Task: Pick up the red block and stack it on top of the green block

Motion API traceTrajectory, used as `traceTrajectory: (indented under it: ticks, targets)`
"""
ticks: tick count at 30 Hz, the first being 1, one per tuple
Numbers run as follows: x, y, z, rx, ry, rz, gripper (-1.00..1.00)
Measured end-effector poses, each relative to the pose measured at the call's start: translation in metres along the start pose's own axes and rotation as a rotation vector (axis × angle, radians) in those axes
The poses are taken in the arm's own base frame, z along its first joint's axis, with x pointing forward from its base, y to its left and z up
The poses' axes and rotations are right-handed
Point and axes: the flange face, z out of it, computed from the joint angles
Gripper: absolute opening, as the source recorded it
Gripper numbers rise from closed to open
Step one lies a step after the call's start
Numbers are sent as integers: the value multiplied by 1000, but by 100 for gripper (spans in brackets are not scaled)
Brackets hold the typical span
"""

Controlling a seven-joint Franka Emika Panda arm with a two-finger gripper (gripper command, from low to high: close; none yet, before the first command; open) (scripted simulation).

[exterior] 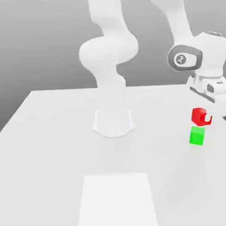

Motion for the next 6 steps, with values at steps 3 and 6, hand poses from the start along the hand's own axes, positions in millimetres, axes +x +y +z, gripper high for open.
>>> traceTrajectory:
  ticks: [3,6]
  targets:
    - [-3,-1,16,10,-2,-1,-100]
    - [-6,-4,24,17,-3,-6,100]
